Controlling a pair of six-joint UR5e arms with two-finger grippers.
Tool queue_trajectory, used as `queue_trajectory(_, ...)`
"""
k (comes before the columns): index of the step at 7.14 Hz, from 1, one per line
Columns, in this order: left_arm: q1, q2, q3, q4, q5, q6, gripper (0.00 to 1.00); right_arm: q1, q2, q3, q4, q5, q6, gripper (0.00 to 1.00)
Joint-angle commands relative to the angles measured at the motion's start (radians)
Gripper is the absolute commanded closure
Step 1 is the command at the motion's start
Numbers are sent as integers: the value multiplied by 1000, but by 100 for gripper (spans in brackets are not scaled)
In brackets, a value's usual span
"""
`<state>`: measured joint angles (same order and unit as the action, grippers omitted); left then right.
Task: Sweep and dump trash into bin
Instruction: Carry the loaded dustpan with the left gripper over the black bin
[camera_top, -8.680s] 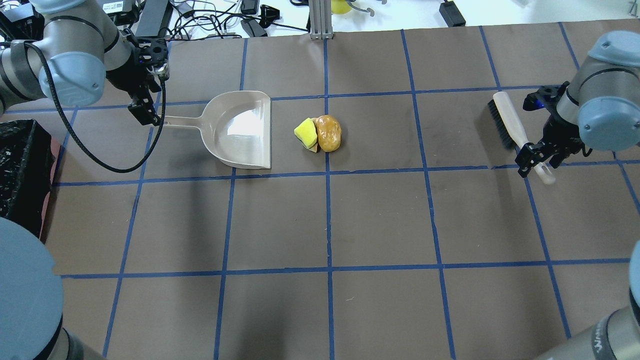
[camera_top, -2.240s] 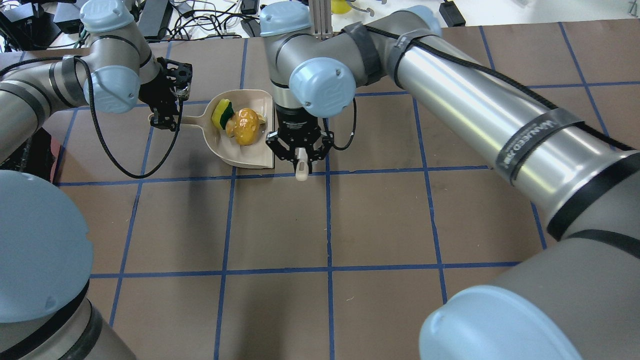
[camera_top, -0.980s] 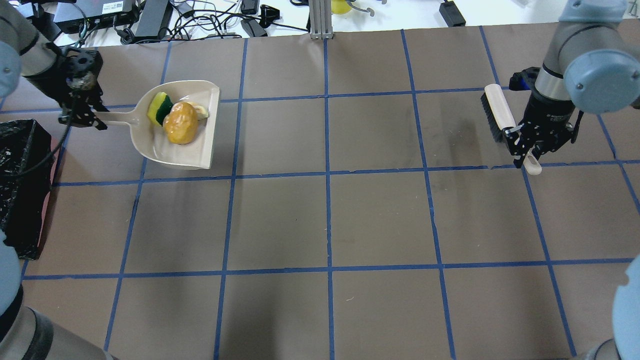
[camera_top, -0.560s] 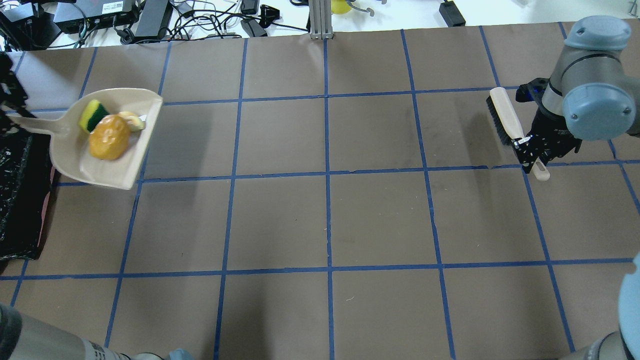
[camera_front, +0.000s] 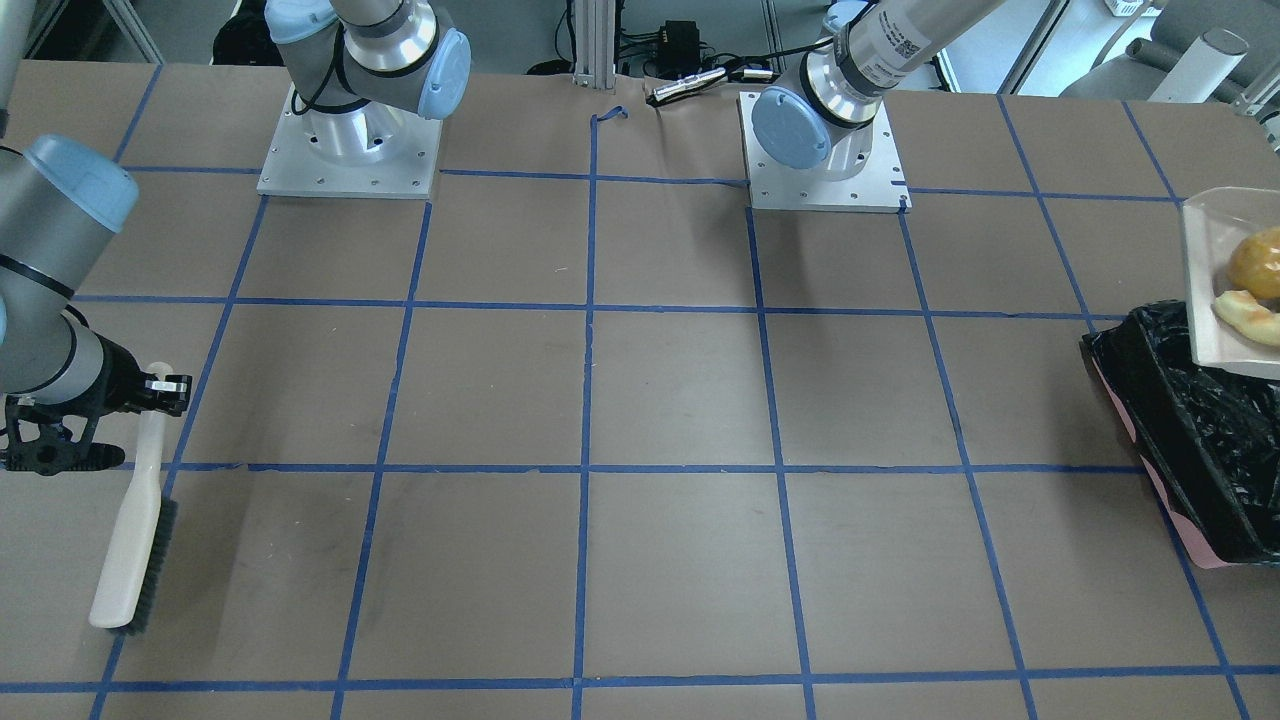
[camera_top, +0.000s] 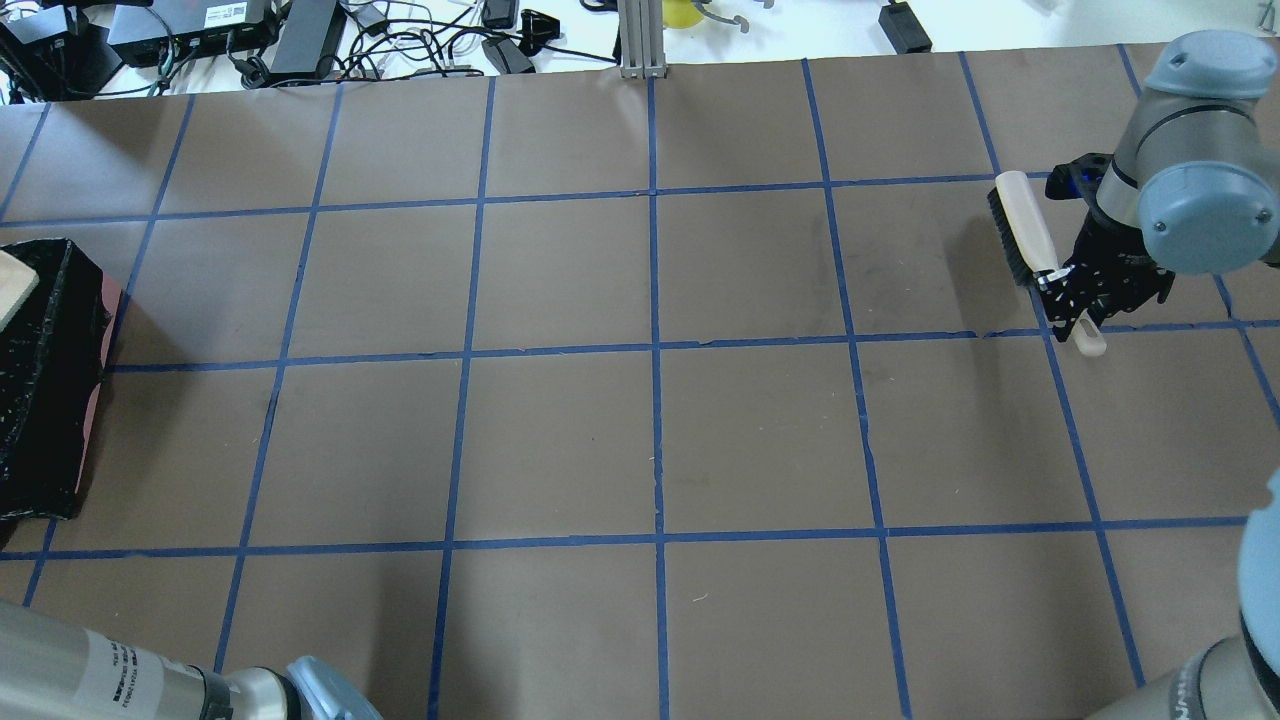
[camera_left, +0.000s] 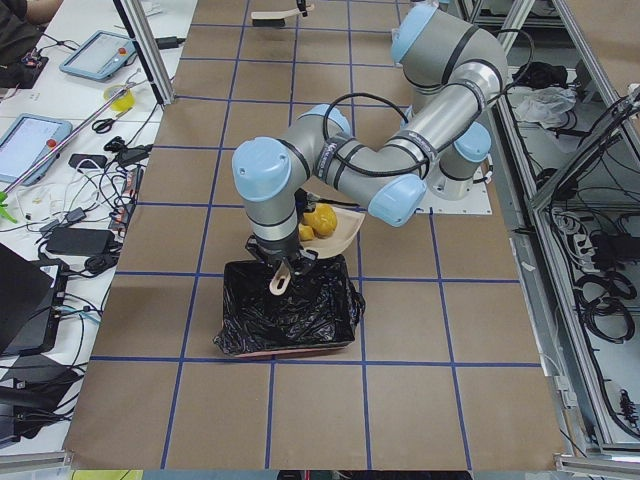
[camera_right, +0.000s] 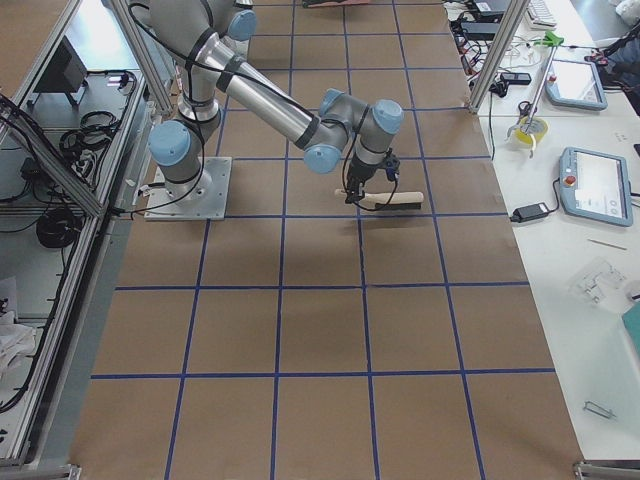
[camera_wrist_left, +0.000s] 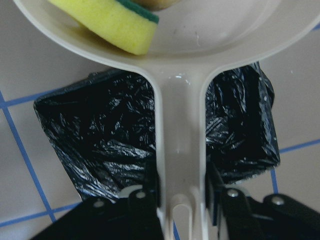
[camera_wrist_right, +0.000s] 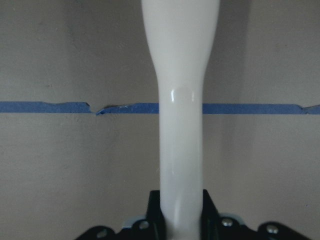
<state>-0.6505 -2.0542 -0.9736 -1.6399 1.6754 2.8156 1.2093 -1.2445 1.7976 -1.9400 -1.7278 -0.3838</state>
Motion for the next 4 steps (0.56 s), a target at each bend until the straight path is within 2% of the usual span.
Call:
queue_trajectory(1,23,-99,67,78,30,77,100,-1,4,0,13,2,5,100)
queue_trajectory(2,23,-130,67,144,32,88,100,-1,11,2,16,1,5,100)
queue_trajectory(3,23,-151,67,194,33,88,100,-1,16,0,9,1,-4,67)
queue_trajectory(4,19,-158,65,213,35,87,100,-1,16,2,9,-3,-4,47)
